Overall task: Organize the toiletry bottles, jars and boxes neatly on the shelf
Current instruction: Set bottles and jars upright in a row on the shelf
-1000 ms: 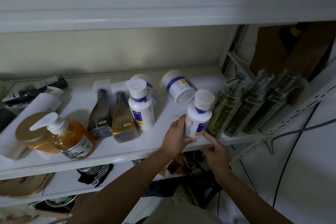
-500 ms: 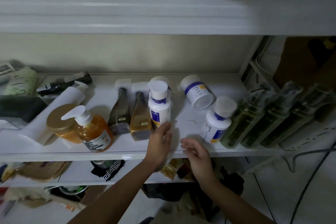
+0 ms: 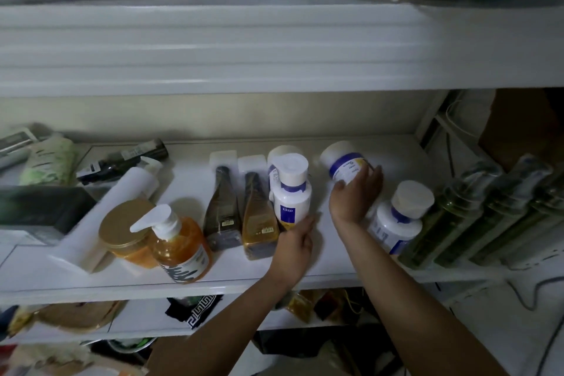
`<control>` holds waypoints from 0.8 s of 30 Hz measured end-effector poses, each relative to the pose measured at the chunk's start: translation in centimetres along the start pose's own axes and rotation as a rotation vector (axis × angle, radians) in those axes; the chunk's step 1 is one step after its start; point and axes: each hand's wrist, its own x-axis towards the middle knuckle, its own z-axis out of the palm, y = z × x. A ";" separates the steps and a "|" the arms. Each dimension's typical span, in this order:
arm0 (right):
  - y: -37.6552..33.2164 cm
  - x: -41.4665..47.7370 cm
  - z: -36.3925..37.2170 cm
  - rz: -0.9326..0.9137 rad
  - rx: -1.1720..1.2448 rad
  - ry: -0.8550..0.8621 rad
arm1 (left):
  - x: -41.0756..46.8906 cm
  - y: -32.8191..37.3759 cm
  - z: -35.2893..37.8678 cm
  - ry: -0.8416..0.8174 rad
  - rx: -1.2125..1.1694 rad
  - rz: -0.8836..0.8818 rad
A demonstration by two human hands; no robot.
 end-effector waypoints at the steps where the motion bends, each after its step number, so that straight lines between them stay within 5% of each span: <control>1: 0.2 0.3 0.3 0.038 -0.059 -0.040 | 0.1 0.0 0.0 -0.010 -0.015 -0.010; 7: -0.1 0.6 0.5 0.085 -0.223 -0.012 | 0.5 0.0 -0.6 -0.081 -0.023 -0.021; 18: -0.5 -1.0 0.3 0.126 -0.015 -0.051 | -0.2 -1.8 -0.4 -0.246 -0.055 -0.097; 24: 0.4 -4.6 -0.5 0.109 0.069 0.094 | -0.4 -2.4 0.0 -0.239 -0.142 -0.129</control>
